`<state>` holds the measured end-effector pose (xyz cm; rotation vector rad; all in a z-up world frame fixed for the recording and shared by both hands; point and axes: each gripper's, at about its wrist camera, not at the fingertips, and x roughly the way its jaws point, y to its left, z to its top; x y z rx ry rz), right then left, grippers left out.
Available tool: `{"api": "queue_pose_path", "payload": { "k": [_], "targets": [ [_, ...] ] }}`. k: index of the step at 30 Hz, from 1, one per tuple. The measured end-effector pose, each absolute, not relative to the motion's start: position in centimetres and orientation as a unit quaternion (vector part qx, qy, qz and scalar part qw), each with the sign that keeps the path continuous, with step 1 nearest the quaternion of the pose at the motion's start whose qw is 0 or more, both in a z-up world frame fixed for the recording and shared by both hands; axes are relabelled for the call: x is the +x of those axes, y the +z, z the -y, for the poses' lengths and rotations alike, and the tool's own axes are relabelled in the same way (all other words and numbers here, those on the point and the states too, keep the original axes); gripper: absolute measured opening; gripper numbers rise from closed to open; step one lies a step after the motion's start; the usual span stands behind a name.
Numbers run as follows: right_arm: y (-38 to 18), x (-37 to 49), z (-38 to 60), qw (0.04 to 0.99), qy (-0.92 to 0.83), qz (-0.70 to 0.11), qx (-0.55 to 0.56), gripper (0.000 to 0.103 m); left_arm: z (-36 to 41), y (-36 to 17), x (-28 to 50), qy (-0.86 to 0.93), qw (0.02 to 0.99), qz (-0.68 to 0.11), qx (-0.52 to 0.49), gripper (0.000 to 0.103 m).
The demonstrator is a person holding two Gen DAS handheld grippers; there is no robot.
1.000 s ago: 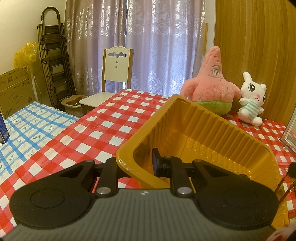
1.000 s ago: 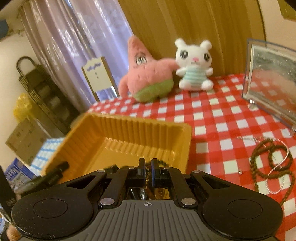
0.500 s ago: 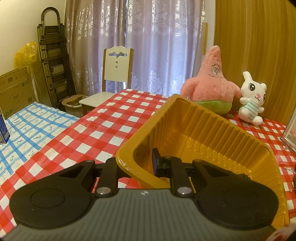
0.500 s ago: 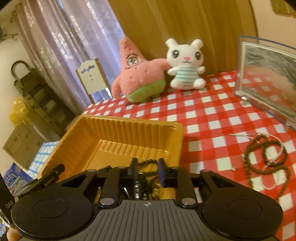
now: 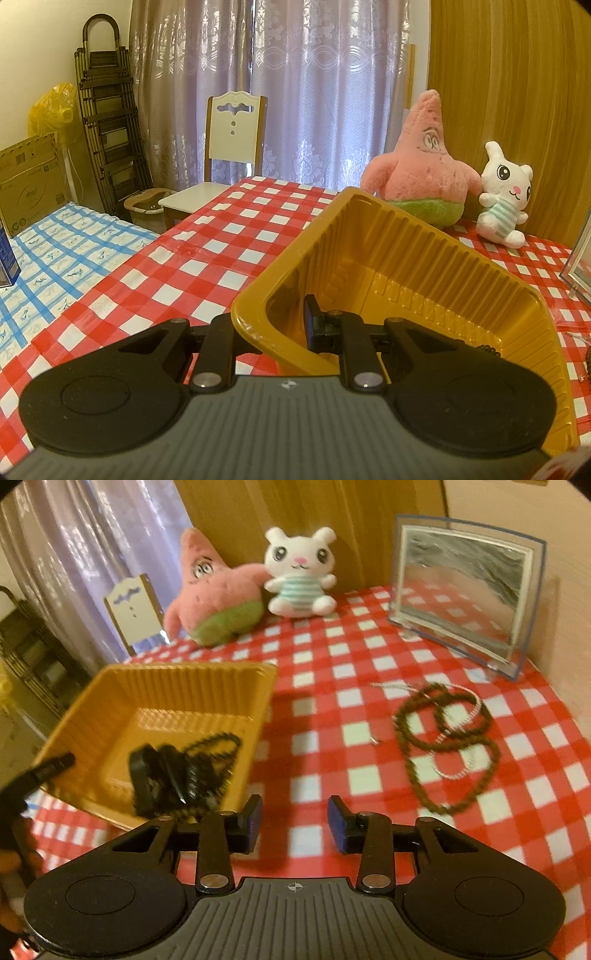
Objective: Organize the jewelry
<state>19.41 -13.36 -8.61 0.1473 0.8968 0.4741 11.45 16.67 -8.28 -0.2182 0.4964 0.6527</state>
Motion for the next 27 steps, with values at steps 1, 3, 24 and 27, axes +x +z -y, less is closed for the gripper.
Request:
{"api": "queue_pose_path", "payload": {
  "k": [1, 3, 24, 27],
  "targets": [
    [-8.7, 19.4, 13.6, 0.871, 0.224, -0.432, 0.072, 0.039, -16.7, -8.3, 11.5, 0.317, 0.911, -0.241, -0.106, 0.017],
    [-8.9, 19.3, 13.9, 0.871, 0.219, -0.434, 0.073, 0.039, -16.7, -8.3, 11.4, 0.317, 0.911, -0.241, -0.106, 0.017],
    [-12.1, 24.4, 14.4, 0.897, 0.213, -0.387, -0.015, 0.039, -16.8, -8.5, 11.3, 0.319, 0.909, -0.244, -0.108, 0.017],
    [-12.6, 25.9, 14.0, 0.899, 0.217, -0.379, -0.02, 0.039, -16.8, -8.5, 11.3, 0.319, 0.909, -0.244, -0.108, 0.017]
  ]
}}
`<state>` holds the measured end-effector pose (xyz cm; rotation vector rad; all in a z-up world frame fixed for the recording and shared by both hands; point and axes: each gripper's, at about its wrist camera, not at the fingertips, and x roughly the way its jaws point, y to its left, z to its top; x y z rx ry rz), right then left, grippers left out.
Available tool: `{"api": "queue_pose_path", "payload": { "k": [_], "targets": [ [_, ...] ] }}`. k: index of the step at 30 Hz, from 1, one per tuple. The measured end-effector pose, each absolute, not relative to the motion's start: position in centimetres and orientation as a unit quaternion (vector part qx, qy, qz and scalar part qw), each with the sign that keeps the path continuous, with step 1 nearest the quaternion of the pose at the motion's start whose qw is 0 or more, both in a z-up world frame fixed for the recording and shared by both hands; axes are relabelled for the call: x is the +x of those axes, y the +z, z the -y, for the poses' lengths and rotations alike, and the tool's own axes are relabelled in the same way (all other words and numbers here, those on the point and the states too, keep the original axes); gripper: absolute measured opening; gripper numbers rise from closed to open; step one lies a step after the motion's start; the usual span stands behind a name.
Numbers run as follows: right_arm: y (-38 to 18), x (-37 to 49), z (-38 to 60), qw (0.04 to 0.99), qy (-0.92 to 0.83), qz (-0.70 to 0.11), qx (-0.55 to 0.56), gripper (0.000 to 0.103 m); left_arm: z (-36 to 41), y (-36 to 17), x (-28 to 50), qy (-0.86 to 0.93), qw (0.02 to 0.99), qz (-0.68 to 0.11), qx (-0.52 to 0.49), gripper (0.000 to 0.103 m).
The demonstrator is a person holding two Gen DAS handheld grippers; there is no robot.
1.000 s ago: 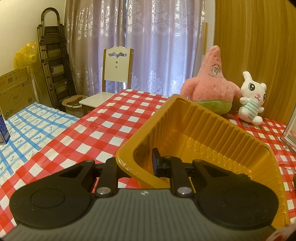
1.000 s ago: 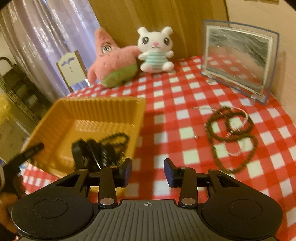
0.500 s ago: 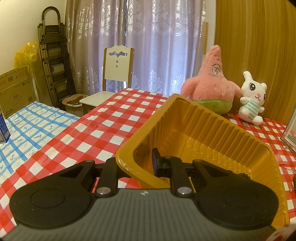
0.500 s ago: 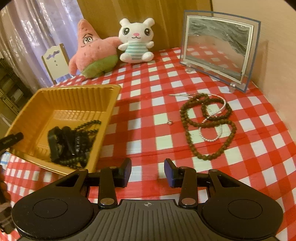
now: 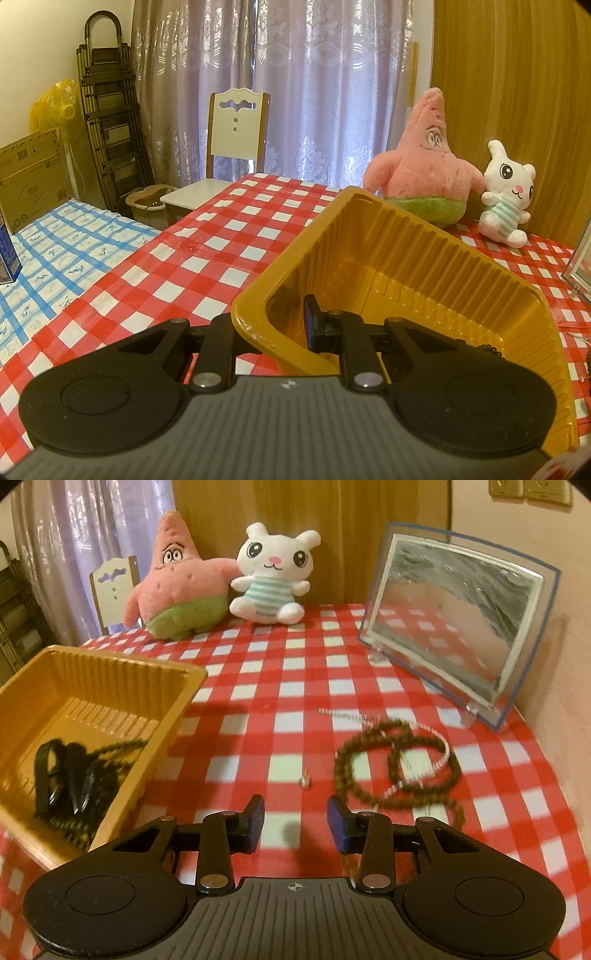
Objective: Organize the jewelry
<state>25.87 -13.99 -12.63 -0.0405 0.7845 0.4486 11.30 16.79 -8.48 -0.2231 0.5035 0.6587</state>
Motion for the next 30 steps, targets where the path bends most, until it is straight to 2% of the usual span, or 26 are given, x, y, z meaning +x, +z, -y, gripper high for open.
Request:
{"api": "queue_pose_path", "payload": {
  "k": [3, 6, 11, 12, 13, 14, 20, 30],
  "targets": [
    [-13.4, 27.1, 13.4, 0.9, 0.215, -0.379, -0.031, 0.038, -16.9, -8.5, 11.3, 0.32, 0.909, -0.246, -0.109, 0.017],
    [-14.1, 27.8, 13.1, 0.899, 0.215, -0.38, -0.037, 0.03, -17.0, -8.5, 11.4, 0.321, 0.908, -0.246, -0.109, 0.017],
    [-14.8, 28.3, 12.7, 0.902, 0.212, -0.373, -0.05, 0.025, -17.0, -8.5, 11.4, 0.321, 0.908, -0.247, -0.109, 0.017],
    [-14.8, 28.3, 12.6, 0.902, 0.212, -0.371, -0.056, 0.02, -17.0, -8.5, 11.4, 0.321, 0.908, -0.246, -0.109, 0.017],
    [-14.8, 28.3, 12.4, 0.903, 0.209, -0.368, -0.068, 0.011, -17.0, -8.5, 11.4, 0.321, 0.908, -0.246, -0.108, 0.017],
    [-14.8, 28.3, 12.2, 0.903, 0.21, -0.366, -0.077, 0.01, -17.0, -8.5, 11.4, 0.321, 0.908, -0.246, -0.109, 0.017],
    [-14.3, 27.3, 12.1, 0.906, 0.216, -0.357, -0.074, 0.01, -17.0, -8.5, 11.4, 0.32, 0.908, -0.246, -0.109, 0.017],
    [-8.3, 24.1, 10.8, 0.902, 0.292, -0.319, 0.019, 0.01, -17.0, -8.5, 11.5, 0.32, 0.908, -0.247, -0.109, 0.017]
  ]
}}
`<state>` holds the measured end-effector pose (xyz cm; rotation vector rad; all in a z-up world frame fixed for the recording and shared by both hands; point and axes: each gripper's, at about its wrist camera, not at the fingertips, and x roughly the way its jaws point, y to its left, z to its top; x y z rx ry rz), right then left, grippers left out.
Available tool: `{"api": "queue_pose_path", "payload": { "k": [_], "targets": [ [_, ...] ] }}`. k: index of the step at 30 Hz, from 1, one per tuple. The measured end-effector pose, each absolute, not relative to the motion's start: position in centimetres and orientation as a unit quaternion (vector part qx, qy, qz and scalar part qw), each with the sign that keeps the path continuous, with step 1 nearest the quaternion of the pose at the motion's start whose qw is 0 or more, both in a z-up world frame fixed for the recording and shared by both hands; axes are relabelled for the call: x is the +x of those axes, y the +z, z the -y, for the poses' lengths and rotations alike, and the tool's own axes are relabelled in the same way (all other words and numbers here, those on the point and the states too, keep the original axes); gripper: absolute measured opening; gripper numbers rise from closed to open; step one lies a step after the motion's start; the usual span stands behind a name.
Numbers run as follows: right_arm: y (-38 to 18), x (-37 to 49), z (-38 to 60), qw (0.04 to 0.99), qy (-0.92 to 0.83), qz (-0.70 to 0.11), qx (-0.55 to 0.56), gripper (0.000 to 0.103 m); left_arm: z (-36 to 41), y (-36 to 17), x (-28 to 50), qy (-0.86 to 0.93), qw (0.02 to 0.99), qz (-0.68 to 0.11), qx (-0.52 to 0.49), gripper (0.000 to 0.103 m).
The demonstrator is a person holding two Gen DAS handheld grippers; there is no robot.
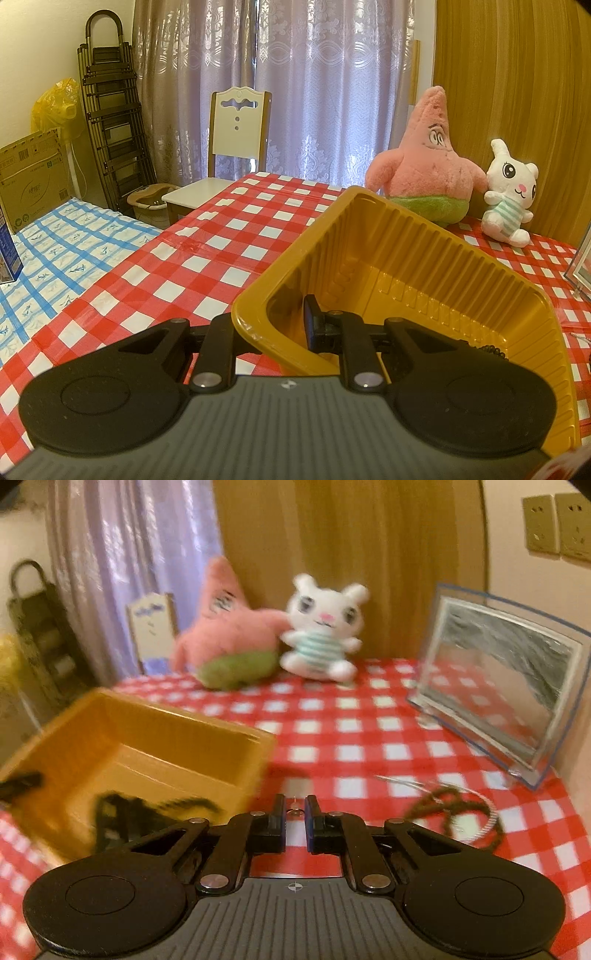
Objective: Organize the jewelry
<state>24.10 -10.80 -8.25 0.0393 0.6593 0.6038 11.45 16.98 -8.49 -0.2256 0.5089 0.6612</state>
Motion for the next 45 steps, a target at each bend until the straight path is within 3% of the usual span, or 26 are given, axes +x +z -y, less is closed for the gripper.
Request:
{"api": "queue_pose_path", "payload": {
  "k": [15, 17, 21, 45],
  "targets": [
    [-8.8, 21.0, 4.7, 0.872, 0.35, -0.343, -0.009, 0.01, -17.2, -8.5, 11.6, 0.32, 0.909, -0.246, -0.109, 0.017],
    [-8.6, 20.9, 4.6, 0.871, 0.351, -0.344, -0.008, 0.013, -17.2, -8.5, 11.6, 0.32, 0.909, -0.245, -0.109, 0.017],
    [-7.9, 20.4, 5.1, 0.876, 0.351, -0.331, 0.009, 0.04, -17.1, -8.6, 11.6, 0.32, 0.909, -0.245, -0.107, 0.017],
    [-10.8, 20.6, 21.3, 0.906, 0.149, -0.389, 0.081, 0.041, -17.0, -8.6, 11.6, 0.32, 0.909, -0.245, -0.107, 0.017]
  ]
}}
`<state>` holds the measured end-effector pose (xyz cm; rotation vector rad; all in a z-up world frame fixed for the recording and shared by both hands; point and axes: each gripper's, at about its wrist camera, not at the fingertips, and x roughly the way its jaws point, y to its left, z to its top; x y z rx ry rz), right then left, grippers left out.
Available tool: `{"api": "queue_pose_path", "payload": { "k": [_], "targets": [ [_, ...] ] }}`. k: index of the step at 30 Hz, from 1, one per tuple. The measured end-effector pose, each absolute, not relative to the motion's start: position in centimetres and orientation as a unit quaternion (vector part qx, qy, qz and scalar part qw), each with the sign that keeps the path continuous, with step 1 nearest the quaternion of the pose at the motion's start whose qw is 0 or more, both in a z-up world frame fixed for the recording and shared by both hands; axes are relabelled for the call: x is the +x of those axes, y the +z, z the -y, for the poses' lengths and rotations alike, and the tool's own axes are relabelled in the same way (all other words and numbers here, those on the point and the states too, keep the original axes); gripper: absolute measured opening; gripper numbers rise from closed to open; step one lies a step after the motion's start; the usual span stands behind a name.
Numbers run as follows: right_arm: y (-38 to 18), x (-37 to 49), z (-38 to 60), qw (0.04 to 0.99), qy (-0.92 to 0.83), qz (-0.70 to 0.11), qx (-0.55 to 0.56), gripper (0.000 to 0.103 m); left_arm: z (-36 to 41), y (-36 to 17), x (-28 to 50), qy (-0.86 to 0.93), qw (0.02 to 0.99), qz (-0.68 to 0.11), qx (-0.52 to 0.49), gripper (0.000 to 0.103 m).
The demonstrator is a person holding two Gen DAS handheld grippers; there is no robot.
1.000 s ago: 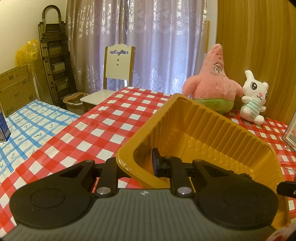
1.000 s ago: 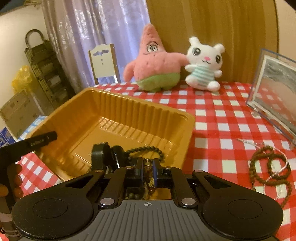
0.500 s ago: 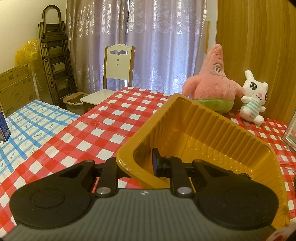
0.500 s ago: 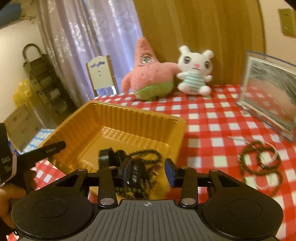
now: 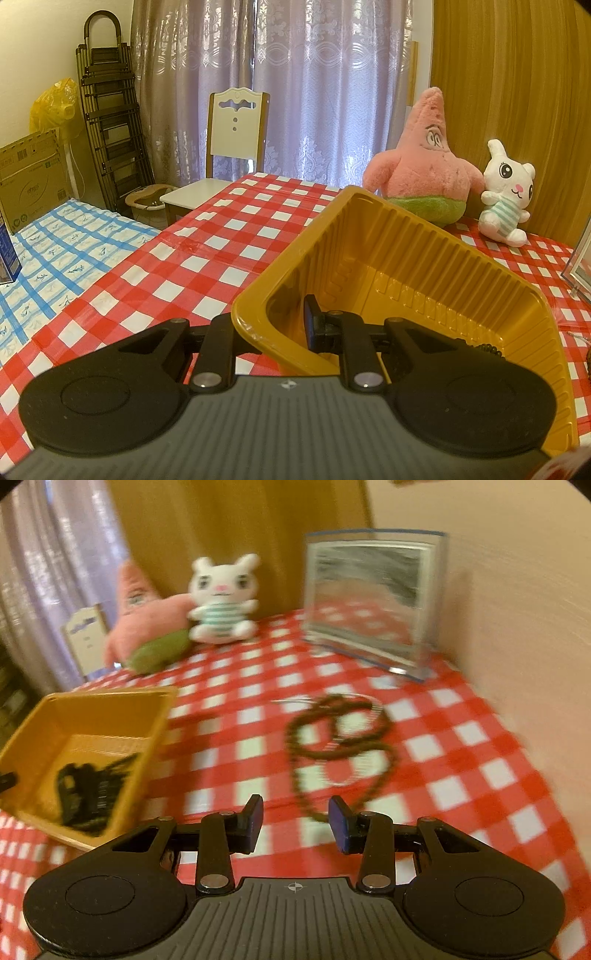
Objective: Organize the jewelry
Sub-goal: 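Move the right gripper to the brown bead necklace and grasp it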
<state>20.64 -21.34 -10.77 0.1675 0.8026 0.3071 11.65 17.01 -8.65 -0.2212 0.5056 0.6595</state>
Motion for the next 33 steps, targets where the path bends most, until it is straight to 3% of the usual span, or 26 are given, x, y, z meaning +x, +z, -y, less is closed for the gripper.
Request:
{"api": "queue_pose_path", "payload": {
  "k": [33],
  "targets": [
    [-11.8, 23.4, 23.5, 0.913, 0.103, -0.389, 0.07, 0.04, -17.0, -8.6, 11.7, 0.32, 0.909, -0.245, -0.108, 0.017]
  ]
}}
